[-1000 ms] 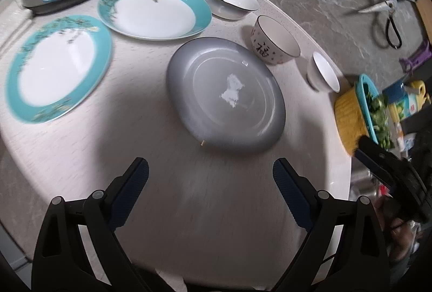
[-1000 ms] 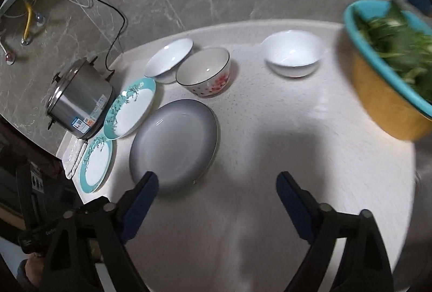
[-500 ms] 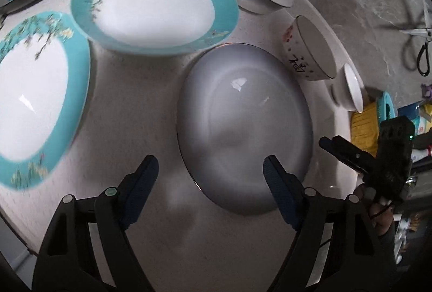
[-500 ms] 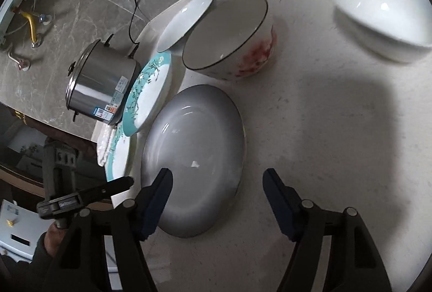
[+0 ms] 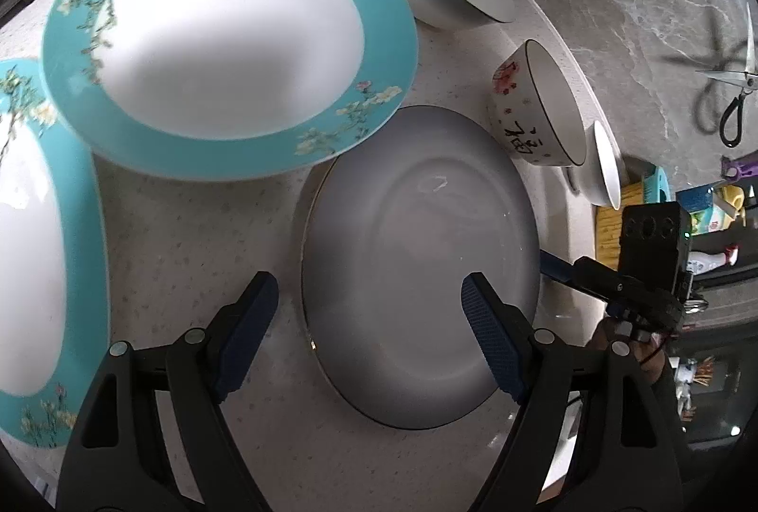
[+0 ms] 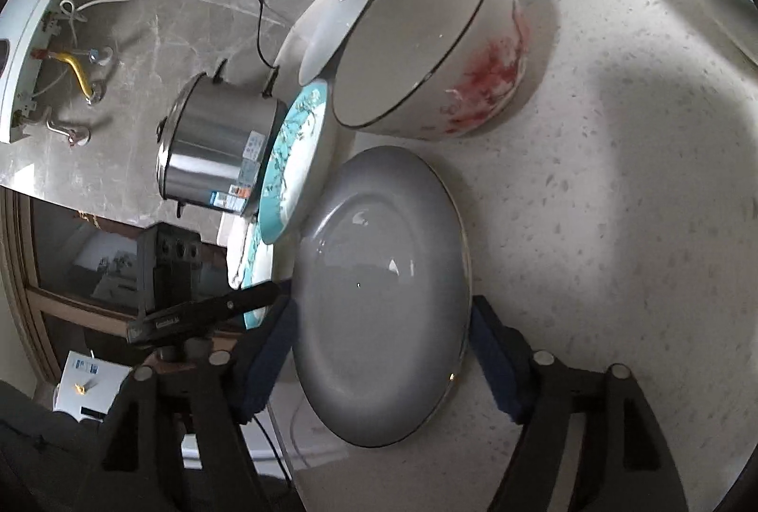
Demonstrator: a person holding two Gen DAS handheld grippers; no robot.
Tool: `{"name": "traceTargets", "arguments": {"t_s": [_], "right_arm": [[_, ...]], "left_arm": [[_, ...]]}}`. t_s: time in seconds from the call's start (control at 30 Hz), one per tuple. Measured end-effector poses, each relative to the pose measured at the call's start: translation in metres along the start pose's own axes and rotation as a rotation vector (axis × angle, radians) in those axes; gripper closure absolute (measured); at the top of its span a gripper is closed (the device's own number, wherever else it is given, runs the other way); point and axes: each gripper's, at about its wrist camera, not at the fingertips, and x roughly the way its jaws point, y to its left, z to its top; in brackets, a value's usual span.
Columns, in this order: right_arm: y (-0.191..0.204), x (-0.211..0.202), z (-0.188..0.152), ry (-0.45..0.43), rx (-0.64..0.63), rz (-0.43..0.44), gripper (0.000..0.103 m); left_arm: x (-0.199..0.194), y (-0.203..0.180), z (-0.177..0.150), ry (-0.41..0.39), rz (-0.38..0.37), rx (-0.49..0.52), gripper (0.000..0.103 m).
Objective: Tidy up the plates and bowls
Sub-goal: 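Move both grippers to the grey-rimmed plate's rim and close on it, then lift the grey-rimmed plate off the counter with both grippers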
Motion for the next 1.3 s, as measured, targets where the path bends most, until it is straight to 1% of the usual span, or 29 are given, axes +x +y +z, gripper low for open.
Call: {"name": "traceTargets", "arguments": {"t_s": [0.13,0.2,0.3,0.4,0.5,0.57,0.6,0.63,0.67,0.7,0.73,0.77,0.8,0.83,0.93,1.0,1.1,1.3], "right_arm": [[0.0,0.003,0.008,0.051,0.004,0.017,0.028],[0.0,0.004,0.008,0.059,0.011,0.016,0.03],[0.002,0.006,0.008,0.067,0.004,0.0,0.031],[0.0,0.006,0.009,0.076,0.022,-0.011,0.037],[-0.002,0.006,0.011,0.09,0.045,-0.026,0.044],[-0.002,0.007,0.013,0.101,0.062,-0.061,0.053],[-0.001,0.007,0.013,0.105,0.063,-0.082,0.055],[0.0,0.008,0.012,0.107,0.061,-0.101,0.06],[0.0,0.008,0.012,0.109,0.06,-0.119,0.068],[0.0,0.008,0.012,0.112,0.06,-0.139,0.074],[-0.002,0.008,0.013,0.114,0.069,-0.178,0.089],[-0.004,0.008,0.013,0.114,0.079,-0.18,0.089],[-0.007,0.007,0.013,0.113,0.088,-0.174,0.089],[-0.007,0.007,0.013,0.113,0.091,-0.177,0.089],[-0.005,0.007,0.012,0.112,0.089,-0.194,0.088],[-0.008,0.005,0.012,0.109,0.1,-0.179,0.089],[-0.013,0.002,0.01,0.101,0.122,-0.154,0.089],[-0.011,-0.001,0.008,0.095,0.114,-0.169,0.089]], "left_arm": [[0.001,0.0,0.003,0.023,-0.035,0.015,0.025],[0.002,-0.002,0.001,0.029,-0.056,0.037,0.025],[0.0,-0.004,-0.001,0.014,-0.043,0.072,0.025],[0.0,-0.002,-0.002,0.017,-0.06,0.068,0.025],[0.0,0.001,-0.002,0.029,-0.06,0.086,0.025],[-0.001,0.002,0.001,0.038,-0.061,0.09,0.026],[-0.002,0.005,0.001,0.039,-0.051,0.089,0.031],[-0.004,0.007,0.002,0.037,-0.04,0.083,0.035],[-0.005,0.01,0.004,0.03,-0.023,0.068,0.044],[-0.007,0.014,0.005,0.026,-0.011,0.055,0.056],[-0.009,0.019,0.006,0.025,0.002,0.047,0.062],[-0.01,0.024,0.008,0.029,0.02,0.041,0.075],[-0.011,0.027,0.008,0.035,0.027,0.042,0.082],[-0.011,0.03,0.009,0.041,0.027,0.042,0.084],[-0.011,0.032,0.01,0.067,0.028,0.051,0.085],[-0.011,0.034,0.012,0.079,0.023,0.049,0.087],[-0.011,0.041,0.011,0.096,-0.019,0.011,0.089],[-0.009,0.028,0.002,0.117,0.0,0.049,0.089]]}}
